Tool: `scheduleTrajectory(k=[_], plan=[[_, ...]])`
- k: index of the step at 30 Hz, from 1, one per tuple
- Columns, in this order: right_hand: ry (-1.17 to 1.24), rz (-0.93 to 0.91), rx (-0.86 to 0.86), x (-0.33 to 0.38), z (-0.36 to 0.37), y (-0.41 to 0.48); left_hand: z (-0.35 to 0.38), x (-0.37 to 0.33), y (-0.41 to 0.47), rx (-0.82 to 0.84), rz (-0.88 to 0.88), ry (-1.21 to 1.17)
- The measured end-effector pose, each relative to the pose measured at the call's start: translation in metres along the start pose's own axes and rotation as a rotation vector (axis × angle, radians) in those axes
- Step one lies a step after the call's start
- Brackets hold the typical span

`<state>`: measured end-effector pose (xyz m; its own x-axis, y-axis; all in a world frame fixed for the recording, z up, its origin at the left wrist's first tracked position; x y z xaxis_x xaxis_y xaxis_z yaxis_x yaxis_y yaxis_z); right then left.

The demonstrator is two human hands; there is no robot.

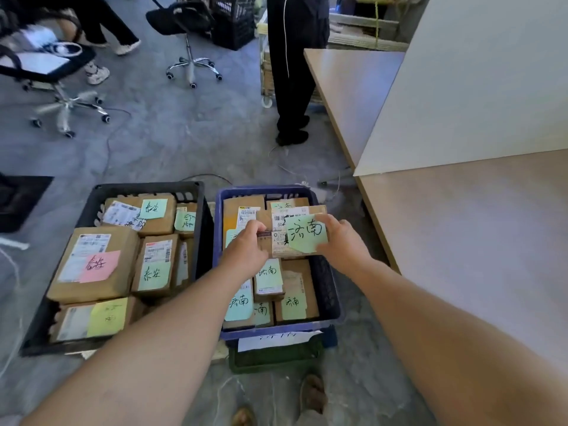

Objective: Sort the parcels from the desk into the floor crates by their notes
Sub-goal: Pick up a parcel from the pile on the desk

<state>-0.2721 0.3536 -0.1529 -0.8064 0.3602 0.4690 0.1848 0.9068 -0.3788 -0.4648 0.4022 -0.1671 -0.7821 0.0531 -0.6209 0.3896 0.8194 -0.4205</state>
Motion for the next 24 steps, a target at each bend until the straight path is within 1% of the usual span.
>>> scheduleTrajectory(k=[4, 10, 14, 18, 21, 24], plan=[[-0.013, -0.011, 0.059, -0.021, 0.015, 0.03, 0.022, 0.009, 0.023, 0.042, -0.067, -0.061], [-0.013, 0.035, 0.242, -0.057, 0.058, 0.052, 0.071, 0.033, 0.04, 0.148, -0.201, -0.105], [-0.014, 0.068, 0.311, -0.074, 0.081, 0.064, 0.094, 0.047, 0.049, 0.193, -0.273, -0.111], [-0.025, 0.113, 0.331, -0.085, 0.101, 0.071, 0.109, 0.06, 0.051, 0.206, -0.339, -0.074], [-0.086, 0.143, 0.427, -0.095, 0.12, 0.069, 0.12, 0.072, 0.047, 0.216, -0.398, -0.004], [-0.126, 0.15, 0.507, -0.104, 0.132, 0.069, 0.13, 0.076, 0.049, 0.253, -0.396, 0.04]])
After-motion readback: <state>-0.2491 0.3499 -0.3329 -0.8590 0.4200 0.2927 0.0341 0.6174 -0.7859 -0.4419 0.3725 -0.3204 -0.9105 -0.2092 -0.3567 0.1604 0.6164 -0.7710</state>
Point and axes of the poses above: each hand's wrist, its own y-axis towards the middle knuckle, its own z-axis out of the palm, x = y × z, the point moved 1 cm from there along y, towards the middle knuckle, and after that the axes turned 10 degrees about x, right-handed, at the moved point
